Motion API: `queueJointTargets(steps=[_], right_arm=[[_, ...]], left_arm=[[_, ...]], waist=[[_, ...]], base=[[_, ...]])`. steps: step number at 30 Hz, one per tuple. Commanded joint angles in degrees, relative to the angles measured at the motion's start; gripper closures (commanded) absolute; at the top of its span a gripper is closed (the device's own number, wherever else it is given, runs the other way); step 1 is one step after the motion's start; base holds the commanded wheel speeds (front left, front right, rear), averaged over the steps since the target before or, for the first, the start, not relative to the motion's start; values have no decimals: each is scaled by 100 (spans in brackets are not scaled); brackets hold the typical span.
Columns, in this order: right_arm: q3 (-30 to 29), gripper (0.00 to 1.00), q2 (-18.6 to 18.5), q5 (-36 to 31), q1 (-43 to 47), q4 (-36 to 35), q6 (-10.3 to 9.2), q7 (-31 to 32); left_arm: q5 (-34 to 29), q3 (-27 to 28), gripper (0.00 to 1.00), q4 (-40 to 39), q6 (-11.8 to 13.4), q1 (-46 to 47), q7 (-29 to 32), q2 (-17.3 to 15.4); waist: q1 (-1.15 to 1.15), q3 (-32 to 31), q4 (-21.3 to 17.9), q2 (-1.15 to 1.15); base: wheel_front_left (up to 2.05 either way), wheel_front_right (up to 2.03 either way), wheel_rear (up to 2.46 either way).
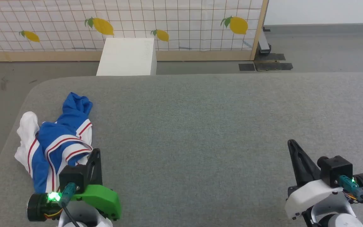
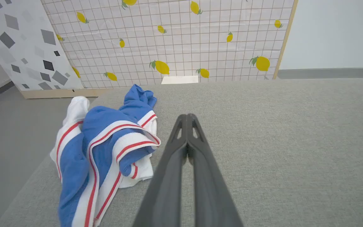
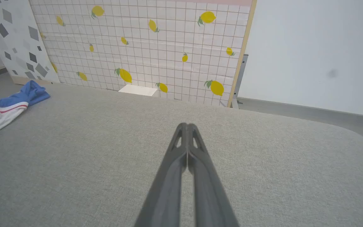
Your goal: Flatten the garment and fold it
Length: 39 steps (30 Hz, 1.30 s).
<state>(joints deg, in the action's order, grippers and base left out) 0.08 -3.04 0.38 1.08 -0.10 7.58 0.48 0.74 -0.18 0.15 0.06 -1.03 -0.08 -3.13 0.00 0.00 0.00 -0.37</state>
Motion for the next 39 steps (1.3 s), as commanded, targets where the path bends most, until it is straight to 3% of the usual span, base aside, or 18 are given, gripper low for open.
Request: queueJointTargets(steps=[1,21,22,39], right_arm=[[-8,100,16,-38,-108,10,-9,-48],[-8,100,16,-38,-108,10,-9,-48],[0,0,0,0,0,0,0,0],[-4,0,0,6,19,41,-1,-147]], left_arm=[[-74,18,100,-15,-6,103,8,25],[-74,18,100,-15,-6,103,8,25],[0,0,0,0,0,0,0,0],[157,-175,0,133,87,41,-151,3]], waist=[[0,0,0,37],[0,0,0,37],[0,0,0,0],[0,-57,0,4]], base=[[0,0,0],[0,0,0],[0,0,0],[0,0,0]])
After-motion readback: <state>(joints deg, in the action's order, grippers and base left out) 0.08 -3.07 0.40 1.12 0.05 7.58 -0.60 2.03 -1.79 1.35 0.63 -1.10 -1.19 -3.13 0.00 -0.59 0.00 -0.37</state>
